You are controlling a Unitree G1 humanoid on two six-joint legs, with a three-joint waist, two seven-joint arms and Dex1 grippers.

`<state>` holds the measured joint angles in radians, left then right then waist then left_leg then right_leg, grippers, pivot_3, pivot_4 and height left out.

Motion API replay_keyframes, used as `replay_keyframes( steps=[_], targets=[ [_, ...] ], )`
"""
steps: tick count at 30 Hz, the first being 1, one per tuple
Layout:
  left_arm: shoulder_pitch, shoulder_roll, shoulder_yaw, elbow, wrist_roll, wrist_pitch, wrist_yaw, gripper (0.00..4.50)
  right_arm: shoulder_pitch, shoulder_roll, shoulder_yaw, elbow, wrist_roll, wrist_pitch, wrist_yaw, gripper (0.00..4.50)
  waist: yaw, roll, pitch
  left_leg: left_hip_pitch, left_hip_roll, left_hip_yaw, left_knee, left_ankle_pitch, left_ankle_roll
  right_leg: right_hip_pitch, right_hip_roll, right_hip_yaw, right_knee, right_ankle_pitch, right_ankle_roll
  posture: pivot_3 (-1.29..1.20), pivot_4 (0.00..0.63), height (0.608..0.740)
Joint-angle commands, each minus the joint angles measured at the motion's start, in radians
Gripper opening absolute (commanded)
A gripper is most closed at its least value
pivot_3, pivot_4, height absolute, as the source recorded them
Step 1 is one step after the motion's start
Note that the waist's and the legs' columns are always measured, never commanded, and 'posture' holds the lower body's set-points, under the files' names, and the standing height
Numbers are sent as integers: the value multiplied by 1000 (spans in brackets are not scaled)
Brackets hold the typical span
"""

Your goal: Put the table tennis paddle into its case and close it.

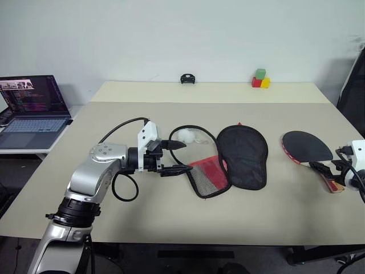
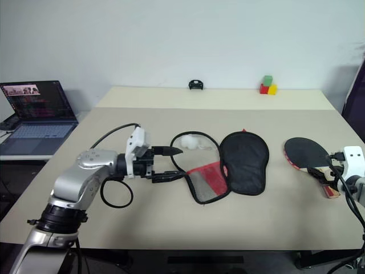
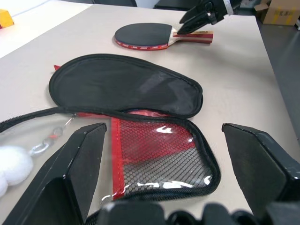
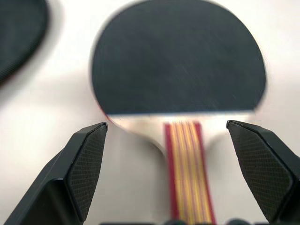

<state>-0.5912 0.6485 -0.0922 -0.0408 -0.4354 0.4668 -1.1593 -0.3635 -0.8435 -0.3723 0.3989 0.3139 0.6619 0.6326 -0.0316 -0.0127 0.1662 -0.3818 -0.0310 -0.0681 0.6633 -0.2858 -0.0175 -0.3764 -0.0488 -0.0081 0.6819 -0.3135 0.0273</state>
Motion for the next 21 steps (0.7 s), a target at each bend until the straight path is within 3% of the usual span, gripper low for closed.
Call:
replay_keyframes(
  steps=[1,13,16,21],
  targets=[
    [-29,-4,5,2,5,-23,-11,4333,-26,-26,-10,68,-15,-41,3,4467,1,0,0,0,0,0,0,0,0,1,0,0,0,0,0,0,150,740],
    [-30,-10,2,13,18,-36,-15,4333,-151,-5,67,318,-77,-129,11,4467,0,0,0,1,0,0,1,0,0,2,0,0,-1,0,0,0,150,740],
    [-22,-3,7,12,21,-39,-14,4333,-168,-5,97,346,-104,-146,11,3869,-1,0,0,2,0,0,1,0,0,2,0,0,-1,0,0,0,150,740],
    [-8,17,22,15,25,-45,-14,4333,-147,-15,142,346,-145,-181,35,2201,-1,-1,-1,3,0,0,1,0,0,4,0,0,0,0,0,0,150,740]
  ],
)
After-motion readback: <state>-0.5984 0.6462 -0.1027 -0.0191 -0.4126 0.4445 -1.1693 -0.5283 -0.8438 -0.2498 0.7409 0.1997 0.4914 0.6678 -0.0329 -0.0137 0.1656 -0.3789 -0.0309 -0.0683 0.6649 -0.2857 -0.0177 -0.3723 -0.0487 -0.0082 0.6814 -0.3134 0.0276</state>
